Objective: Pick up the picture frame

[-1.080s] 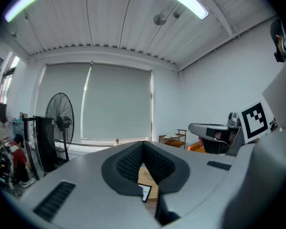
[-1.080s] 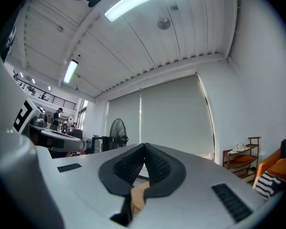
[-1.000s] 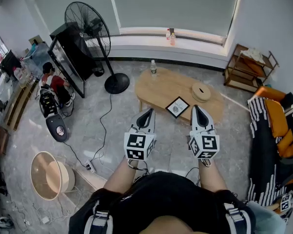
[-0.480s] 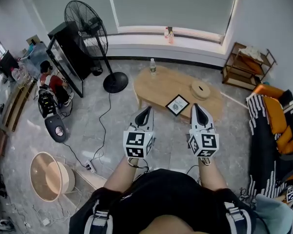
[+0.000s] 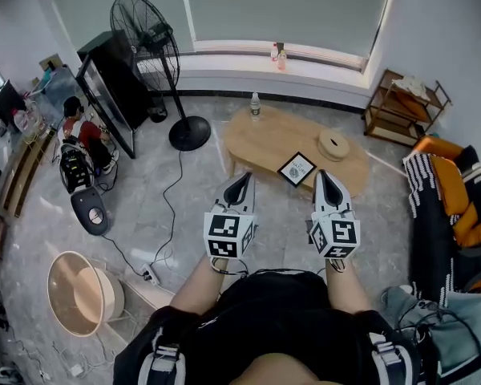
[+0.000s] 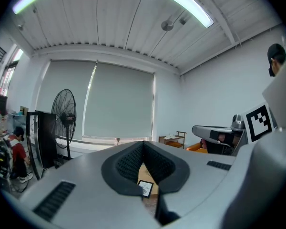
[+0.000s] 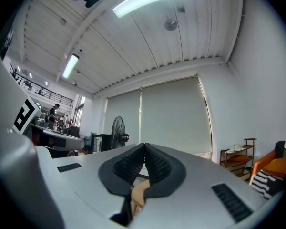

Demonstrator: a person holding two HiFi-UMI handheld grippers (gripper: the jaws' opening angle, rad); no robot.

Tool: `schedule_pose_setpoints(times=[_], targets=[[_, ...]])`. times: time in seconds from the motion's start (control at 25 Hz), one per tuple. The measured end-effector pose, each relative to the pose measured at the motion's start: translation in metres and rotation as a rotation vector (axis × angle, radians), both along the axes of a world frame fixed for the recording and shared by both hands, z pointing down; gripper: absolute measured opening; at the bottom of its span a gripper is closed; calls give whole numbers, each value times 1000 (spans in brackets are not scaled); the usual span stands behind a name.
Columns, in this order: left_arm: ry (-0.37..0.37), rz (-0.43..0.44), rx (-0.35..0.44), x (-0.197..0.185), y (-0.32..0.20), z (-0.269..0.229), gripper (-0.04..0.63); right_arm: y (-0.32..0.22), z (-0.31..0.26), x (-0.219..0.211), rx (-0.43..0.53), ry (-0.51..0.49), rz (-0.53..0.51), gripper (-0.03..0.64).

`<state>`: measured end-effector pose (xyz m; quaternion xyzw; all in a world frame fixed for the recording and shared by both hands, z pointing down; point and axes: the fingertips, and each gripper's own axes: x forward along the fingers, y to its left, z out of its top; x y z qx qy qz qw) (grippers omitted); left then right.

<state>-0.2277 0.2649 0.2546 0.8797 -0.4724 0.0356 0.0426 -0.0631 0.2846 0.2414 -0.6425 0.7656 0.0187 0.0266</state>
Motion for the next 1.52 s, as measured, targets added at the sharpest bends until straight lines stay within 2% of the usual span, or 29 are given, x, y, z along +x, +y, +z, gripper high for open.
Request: schedule_pose_setpoints(times=[0.2,0.36,0.68,0.96,1.36,1.52], targets=[[14,12,-5,-28,4,10,20,5,9,-29,-14,22,3,17],[35,4,-11,-45,-5,13,20,-5,7,-37,-18,37,9,17],[17,-21,-23,-36,-51,17,20,-53,9,-18,-3,44,10,17],[-37,-71,-40,22,-133,36,20,-146,35,44,-18,-3,-29,17],[-90,-118,-76,165,-312,39,20,-338,46,183,-71,-32,-90,17],[-91,-149,-100,212,-378,43,20,-403,49,234,-88,-30,-118,17]])
